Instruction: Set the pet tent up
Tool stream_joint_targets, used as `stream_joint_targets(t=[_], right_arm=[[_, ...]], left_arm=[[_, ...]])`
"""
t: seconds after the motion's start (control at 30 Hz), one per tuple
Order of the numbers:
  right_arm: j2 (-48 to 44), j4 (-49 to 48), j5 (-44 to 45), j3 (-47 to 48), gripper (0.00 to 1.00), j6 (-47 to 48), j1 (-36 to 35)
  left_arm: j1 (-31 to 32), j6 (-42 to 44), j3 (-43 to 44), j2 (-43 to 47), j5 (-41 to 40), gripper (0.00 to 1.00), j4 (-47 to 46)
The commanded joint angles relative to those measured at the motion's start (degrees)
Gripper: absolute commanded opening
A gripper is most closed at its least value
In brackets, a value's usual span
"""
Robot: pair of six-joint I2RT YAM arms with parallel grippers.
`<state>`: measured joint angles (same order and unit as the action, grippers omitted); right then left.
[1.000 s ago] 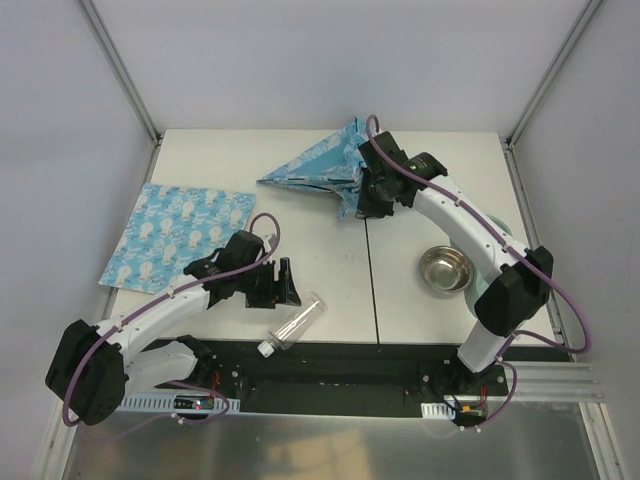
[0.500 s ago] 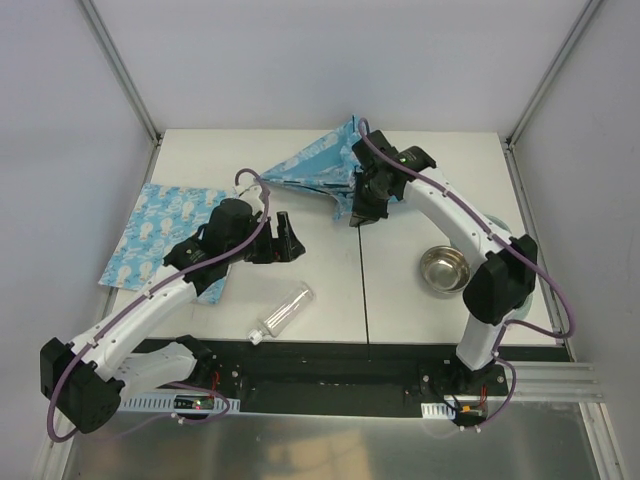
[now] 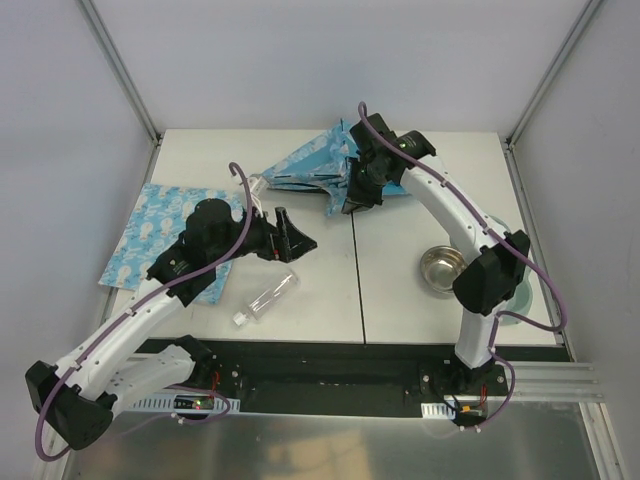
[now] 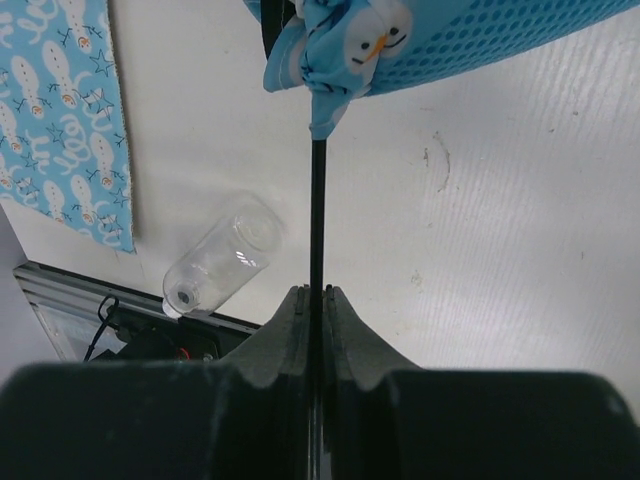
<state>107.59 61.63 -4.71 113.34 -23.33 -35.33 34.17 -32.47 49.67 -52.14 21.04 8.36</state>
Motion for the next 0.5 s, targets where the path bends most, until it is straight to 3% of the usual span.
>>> stream_joint_targets(t=[0.0,0.23,0.47], right_arm=[[0.69,3.32,-2.5,3.99,0.04,-0.66,0.26],[3.94,0.87,-6.62,7.07,0.04,-5.4,1.05],[5.79,-4.41,-7.86,8.56,0.09,-10.94,1.05]], left_arm=[[0.46,-1.98,1.13,0.47,1.81,0.89,-5.45],[0.63,-8.75,-1.06,-4.98,9.72,0.88,-16.52],[1.16,-10.68,-1.95,-8.15,11.65,0.9,-25.58]])
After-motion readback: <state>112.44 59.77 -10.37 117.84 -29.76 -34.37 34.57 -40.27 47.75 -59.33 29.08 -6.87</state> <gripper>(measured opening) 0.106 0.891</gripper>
